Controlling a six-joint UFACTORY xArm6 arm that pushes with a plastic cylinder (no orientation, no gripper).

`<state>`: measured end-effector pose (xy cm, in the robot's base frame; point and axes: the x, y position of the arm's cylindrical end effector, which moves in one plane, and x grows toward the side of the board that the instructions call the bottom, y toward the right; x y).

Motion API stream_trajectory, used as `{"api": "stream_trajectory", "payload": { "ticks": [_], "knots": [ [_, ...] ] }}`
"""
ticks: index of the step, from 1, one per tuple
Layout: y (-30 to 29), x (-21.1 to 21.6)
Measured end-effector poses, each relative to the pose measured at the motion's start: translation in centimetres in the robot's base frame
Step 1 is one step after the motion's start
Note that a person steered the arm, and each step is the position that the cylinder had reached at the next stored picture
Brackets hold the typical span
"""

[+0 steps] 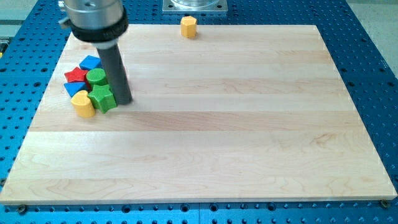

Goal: Separate the green star and the yellow heart

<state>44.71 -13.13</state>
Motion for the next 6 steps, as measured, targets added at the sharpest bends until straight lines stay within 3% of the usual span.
{"api": "stream_trajectory", "payload": {
  "ticks": [1, 2, 3, 5, 6],
  "knots": [
    [-2.3, 3.4],
    [-5.7, 3.0],
    [-5.6, 0.1],
    [0.4, 1.5],
    [-6.3, 5.4]
  ]
}}
